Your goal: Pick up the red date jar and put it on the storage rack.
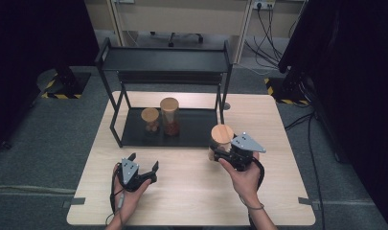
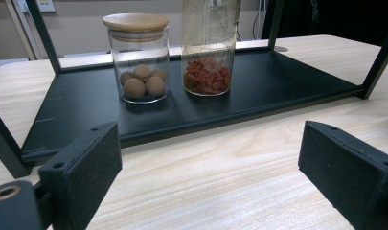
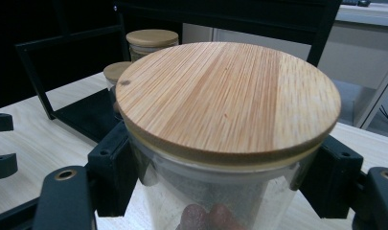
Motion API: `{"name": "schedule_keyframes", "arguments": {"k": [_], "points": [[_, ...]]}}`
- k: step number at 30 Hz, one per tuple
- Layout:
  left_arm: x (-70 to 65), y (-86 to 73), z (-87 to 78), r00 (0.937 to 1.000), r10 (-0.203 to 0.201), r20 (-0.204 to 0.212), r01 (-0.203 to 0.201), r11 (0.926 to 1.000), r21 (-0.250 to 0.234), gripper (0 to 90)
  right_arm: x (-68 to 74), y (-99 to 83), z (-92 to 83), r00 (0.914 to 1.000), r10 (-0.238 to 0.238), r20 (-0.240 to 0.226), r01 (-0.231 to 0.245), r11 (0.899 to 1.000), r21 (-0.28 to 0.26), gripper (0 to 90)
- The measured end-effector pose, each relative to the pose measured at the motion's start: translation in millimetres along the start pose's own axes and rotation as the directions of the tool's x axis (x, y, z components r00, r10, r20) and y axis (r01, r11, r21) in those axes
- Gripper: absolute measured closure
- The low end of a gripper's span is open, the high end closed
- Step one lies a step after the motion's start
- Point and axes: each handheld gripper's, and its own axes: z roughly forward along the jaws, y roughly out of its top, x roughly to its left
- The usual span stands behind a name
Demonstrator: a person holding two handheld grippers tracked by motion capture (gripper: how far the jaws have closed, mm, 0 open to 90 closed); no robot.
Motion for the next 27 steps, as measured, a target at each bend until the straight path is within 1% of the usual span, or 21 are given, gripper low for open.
{"name": "schedule_keyframes", "arguments": {"k": [7,13,27], "points": [[0.1,0.0,0.0,1.0000,-0.001,0.001,0.001,1.0000,0.000,7.3,3.0,5.2,9.8,0.9999,-0.008,-0.010,0.008,1.000,0.006,25.8],[0.3,-0.1,0.0,1.0000,-0.004,0.001,0.004,1.0000,-0.002,7.3,6.1,9.7,20.6,0.9999,-0.002,-0.016,0.002,1.000,0.004,25.8],[0.4,0.0,0.0,1.0000,-0.004,0.003,0.004,1.0000,-0.001,7.3,9.4,22.0,42.5,0.9999,0.000,-0.016,0.000,1.000,0.002,25.8]]}}
